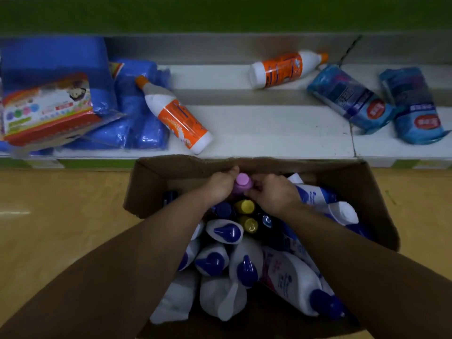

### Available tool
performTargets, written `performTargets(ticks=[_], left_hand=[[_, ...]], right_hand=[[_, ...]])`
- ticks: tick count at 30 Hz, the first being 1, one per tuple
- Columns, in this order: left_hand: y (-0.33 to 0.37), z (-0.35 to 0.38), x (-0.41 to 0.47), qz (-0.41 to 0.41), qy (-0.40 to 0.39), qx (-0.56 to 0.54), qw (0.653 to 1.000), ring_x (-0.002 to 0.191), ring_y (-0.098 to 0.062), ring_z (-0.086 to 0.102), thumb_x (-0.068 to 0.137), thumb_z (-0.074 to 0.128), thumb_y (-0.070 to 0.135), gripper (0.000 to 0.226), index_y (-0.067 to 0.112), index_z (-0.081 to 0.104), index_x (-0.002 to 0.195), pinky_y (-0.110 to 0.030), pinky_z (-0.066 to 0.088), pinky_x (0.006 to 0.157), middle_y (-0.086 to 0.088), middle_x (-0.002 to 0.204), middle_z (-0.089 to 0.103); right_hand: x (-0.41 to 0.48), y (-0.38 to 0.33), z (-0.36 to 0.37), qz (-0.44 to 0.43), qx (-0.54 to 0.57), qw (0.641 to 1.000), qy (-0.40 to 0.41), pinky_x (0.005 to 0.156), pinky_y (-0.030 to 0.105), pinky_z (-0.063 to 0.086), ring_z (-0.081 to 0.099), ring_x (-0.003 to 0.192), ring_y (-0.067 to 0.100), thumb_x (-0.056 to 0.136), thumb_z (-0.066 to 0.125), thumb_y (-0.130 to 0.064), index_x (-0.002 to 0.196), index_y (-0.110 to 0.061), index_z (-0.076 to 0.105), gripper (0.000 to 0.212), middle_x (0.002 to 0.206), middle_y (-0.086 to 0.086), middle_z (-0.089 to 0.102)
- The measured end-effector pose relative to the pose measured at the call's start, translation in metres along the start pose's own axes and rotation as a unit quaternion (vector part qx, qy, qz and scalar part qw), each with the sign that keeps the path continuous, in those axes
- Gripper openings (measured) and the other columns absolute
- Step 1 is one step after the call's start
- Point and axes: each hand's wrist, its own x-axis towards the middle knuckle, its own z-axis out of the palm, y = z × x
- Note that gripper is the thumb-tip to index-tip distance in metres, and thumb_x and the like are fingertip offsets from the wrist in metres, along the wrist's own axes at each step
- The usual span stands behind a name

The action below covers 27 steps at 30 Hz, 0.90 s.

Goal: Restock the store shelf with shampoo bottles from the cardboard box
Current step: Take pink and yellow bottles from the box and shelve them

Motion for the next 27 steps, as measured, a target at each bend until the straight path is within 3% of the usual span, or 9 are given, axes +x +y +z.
performTargets(ticks=[7,10,13,16,21,25,27], left_hand=[[0.019,-0.02,-0.067,0.001,-0.005,-0.02,1.0,0.111,-0.027,0.064,0.078,0.041,0.081,0.086,0.012,0.068,0.121,-0.04,0.042,0.108,-0.01,0.117,0.07],[0.051,-0.037,-0.133,0.015,0.001,0.003,1.0,0.112,-0.02,0.06,0.088,0.035,0.077,0.077,0.017,0.066,0.125,-0.034,0.04,0.104,-0.002,0.122,0.066],[0.087,-0.054,-0.21,0.031,0.017,-0.001,0.999,0.106,-0.015,0.051,0.094,0.035,0.069,0.067,0.02,0.061,0.131,-0.028,0.032,0.092,0.005,0.123,0.058],[0.124,-0.073,-0.297,0.049,0.033,-0.011,0.998,0.104,-0.013,0.049,0.094,0.035,0.068,0.062,0.023,0.063,0.129,-0.029,0.032,0.091,0.002,0.123,0.058],[0.188,-0.11,-0.458,0.108,0.026,-0.03,0.993,0.112,-0.013,0.058,0.088,0.034,0.075,0.064,0.031,0.069,0.119,-0.036,0.041,0.102,0.007,0.124,0.064],[0.233,-0.136,-0.581,0.152,0.031,-0.04,0.987,0.114,-0.008,0.06,0.095,0.039,0.065,0.049,0.034,0.068,0.121,-0.033,0.042,0.106,0.012,0.12,0.067],[0.253,-0.147,-0.635,0.188,0.037,-0.033,0.981,0.11,-0.001,0.062,0.096,0.041,0.063,0.041,0.04,0.072,0.11,-0.028,0.044,0.102,0.021,0.11,0.071]], right_hand=[[-0.054,-0.021,-0.03,-0.021,0.073,0.995,0.06,0.082,0.037,0.054,0.066,0.099,0.02,0.09,0.062,-0.047,0.126,-0.038,0.063,0.037,0.108,-0.006,0.074],[-0.099,-0.043,-0.07,-0.038,0.1,0.991,0.085,0.083,0.037,0.054,0.065,0.1,0.016,0.092,0.063,-0.044,0.127,-0.037,0.063,0.035,0.111,-0.009,0.073],[-0.152,-0.07,-0.122,-0.052,0.132,0.985,0.097,0.083,0.036,0.055,0.066,0.098,0.012,0.091,0.064,-0.045,0.123,-0.038,0.065,0.033,0.109,-0.012,0.073],[-0.215,-0.101,-0.186,-0.073,0.143,0.982,0.101,0.084,0.038,0.055,0.066,0.097,0.009,0.09,0.064,-0.044,0.12,-0.035,0.067,0.031,0.108,-0.012,0.073],[-0.333,-0.158,-0.307,-0.096,0.158,0.978,0.102,0.087,0.035,0.054,0.066,0.098,0.004,0.09,0.064,-0.042,0.12,-0.039,0.066,0.031,0.11,-0.016,0.072],[-0.421,-0.198,-0.389,-0.122,0.177,0.97,0.111,0.085,0.036,0.056,0.065,0.095,0.001,0.09,0.063,-0.045,0.123,-0.042,0.063,0.033,0.11,-0.016,0.07],[-0.46,-0.218,-0.425,-0.139,0.181,0.966,0.123,0.084,0.031,0.054,0.063,0.099,0.001,0.091,0.063,-0.045,0.125,-0.044,0.062,0.034,0.11,-0.016,0.068]])
